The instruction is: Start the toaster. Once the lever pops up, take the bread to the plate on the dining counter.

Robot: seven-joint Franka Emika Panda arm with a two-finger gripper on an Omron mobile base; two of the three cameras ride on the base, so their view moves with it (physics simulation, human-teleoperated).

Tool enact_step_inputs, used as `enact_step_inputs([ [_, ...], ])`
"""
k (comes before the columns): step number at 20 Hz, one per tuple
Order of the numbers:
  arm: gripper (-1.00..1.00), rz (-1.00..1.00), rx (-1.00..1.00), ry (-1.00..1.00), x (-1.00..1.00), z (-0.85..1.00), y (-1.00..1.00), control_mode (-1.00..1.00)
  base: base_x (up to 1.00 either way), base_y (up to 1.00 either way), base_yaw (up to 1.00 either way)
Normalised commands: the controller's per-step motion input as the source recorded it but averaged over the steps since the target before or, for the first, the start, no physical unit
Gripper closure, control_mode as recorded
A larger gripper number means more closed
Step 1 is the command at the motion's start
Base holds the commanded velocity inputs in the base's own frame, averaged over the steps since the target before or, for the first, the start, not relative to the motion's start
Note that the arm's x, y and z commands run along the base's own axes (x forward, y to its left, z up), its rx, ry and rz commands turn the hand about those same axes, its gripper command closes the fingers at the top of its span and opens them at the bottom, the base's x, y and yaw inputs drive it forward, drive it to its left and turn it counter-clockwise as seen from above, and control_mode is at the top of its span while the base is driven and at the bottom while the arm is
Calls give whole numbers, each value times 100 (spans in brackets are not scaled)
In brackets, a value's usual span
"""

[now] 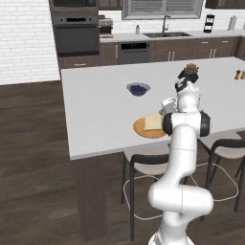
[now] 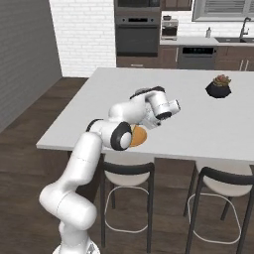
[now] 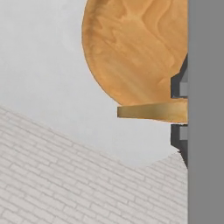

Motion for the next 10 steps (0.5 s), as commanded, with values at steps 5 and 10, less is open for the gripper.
enact_step_inputs([
  [5,100,0,-3,-24,-17,-46,26,-100,0,0,0],
  [10,-100,0,-7,-28,-17,-31,7,-100,0,0,0],
])
